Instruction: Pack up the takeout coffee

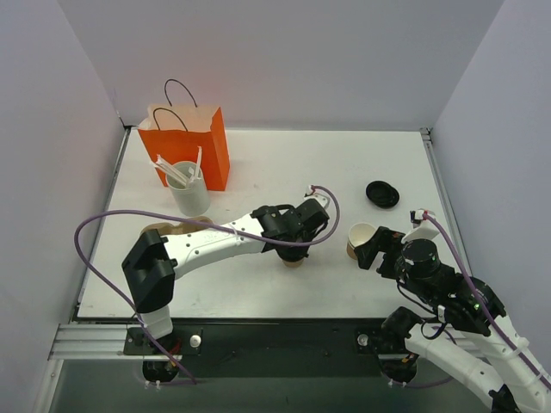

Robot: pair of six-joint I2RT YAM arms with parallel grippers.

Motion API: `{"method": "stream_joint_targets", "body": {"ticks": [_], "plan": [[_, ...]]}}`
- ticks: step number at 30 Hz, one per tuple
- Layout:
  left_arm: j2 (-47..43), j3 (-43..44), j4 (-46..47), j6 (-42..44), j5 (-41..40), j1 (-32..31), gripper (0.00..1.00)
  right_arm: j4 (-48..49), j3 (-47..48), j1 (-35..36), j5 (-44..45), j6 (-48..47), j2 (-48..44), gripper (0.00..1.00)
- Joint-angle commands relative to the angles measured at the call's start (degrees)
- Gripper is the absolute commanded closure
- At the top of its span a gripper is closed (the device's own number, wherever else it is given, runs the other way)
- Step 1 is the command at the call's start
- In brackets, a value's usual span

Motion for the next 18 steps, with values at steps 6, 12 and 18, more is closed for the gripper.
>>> {"method": "stream_joint_targets", "body": {"ticks": [6, 12, 18], "plan": [[1.07, 4.17, -0.38, -0.46, 2.53, -0.61, 0.96, -0.90, 0.01, 0.10, 1.87, -0.12, 0.29, 0.18], [-0.15, 4.97, -0.03, -0.11, 3.67, -1.05, 0.68, -0.90, 0.01, 0.18, 1.52, -0.21, 0.56, 0.18], [-2.79, 3.82, 1.37, -0.02, 3.85, -0.96, 0.45, -0.98, 0.27, 0.18, 0.82, -0.29, 1.78, 0.18]]}}
